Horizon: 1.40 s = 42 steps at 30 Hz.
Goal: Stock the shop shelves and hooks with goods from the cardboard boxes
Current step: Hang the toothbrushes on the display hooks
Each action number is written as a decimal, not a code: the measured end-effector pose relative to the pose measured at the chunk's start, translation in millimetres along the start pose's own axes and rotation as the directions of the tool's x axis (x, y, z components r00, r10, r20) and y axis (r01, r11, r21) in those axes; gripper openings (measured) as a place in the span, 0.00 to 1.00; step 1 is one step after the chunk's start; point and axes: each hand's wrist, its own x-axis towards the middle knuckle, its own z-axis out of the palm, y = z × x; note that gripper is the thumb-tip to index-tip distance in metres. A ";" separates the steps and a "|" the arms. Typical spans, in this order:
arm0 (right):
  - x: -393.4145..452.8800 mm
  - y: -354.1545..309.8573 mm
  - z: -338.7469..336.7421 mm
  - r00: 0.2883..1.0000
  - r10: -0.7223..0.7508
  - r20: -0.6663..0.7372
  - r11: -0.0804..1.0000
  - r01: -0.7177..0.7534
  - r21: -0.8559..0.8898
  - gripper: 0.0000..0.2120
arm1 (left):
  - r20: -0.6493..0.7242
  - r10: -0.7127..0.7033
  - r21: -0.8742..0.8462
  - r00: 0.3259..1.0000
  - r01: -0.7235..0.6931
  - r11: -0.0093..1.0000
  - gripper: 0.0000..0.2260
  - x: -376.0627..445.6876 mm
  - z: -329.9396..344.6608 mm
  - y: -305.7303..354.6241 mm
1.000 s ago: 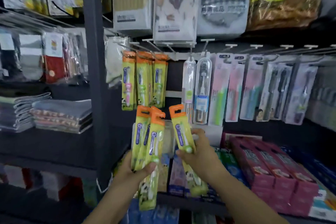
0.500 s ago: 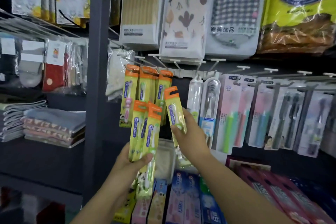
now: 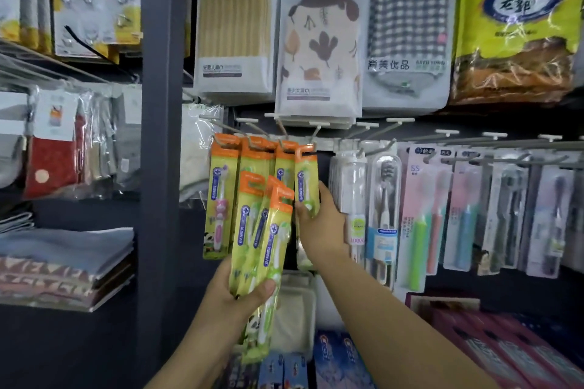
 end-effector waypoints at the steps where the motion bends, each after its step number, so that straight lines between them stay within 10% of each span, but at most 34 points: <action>1: 2.5 0.3 2.5 1.000 0.003 -0.022 1.000 -0.003 0.011 0.22 | 0.007 0.006 -0.007 1.000 -0.006 1.000 0.20 1.4 -0.4 -1.1; 12: 41.7 26.4 17.6 0.971 0.237 -0.035 0.952 -0.225 0.207 0.23 | 0.027 0.018 -0.072 0.999 -0.016 0.997 0.20 18.6 -0.7 -17.0; 19: 49.7 58.4 31.5 0.923 0.382 0.050 0.924 -0.383 0.018 0.14 | 0.021 0.014 -0.106 1.000 -0.012 0.994 0.21 21.7 1.3 -24.2; 23: 10.6 87.4 38.3 0.819 0.536 0.204 0.839 -0.490 -0.235 0.26 | 0.023 0.000 -0.091 1.000 0.002 0.996 0.20 17.8 0.9 -28.5; 32: -77.3 59.6 5.9 0.947 0.080 0.311 0.981 -0.129 0.142 0.06 | -0.008 -0.052 -0.082 0.999 0.051 0.995 0.19 18.4 3.9 -40.3; 42: -61.0 43.9 0.2 0.986 0.111 0.127 0.983 -0.128 0.128 0.05 | -0.030 -0.076 -0.086 0.997 0.073 0.994 0.13 17.1 7.7 -42.1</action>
